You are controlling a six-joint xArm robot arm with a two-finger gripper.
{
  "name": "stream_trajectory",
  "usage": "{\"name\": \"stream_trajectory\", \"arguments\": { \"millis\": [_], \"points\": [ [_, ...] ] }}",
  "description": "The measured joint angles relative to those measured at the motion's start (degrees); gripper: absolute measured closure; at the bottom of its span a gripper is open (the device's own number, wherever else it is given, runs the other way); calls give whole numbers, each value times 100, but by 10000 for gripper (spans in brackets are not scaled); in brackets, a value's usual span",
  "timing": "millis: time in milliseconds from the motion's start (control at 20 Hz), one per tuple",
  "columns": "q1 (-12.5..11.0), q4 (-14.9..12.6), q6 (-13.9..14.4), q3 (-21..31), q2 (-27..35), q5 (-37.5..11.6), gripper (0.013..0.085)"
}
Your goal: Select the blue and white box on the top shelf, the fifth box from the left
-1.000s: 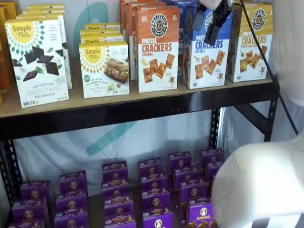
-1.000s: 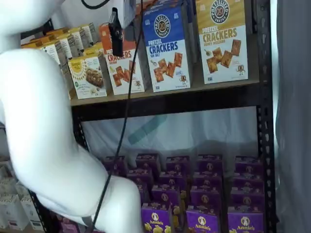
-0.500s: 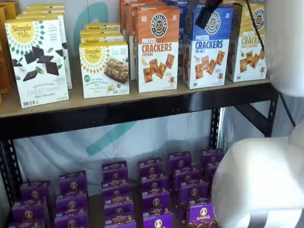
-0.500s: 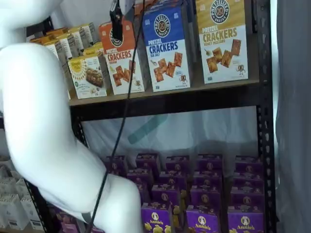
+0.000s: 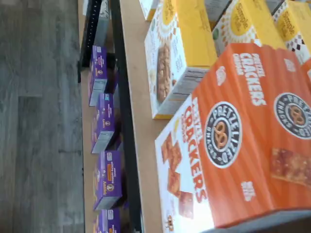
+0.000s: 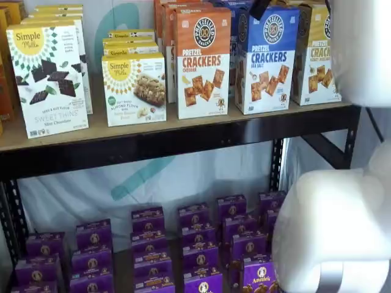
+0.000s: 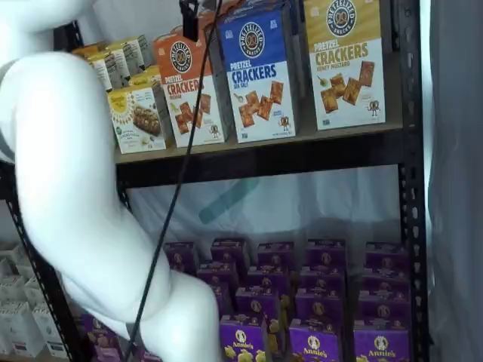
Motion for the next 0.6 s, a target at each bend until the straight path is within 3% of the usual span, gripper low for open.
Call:
{"name": "stream_trajectory", "arguments": {
  "millis": [300,600],
  "points": [
    [-22,-70,-70,-396,418,-69,130],
    [69,-353,-151,-713,806,-147,130]
  ]
}}
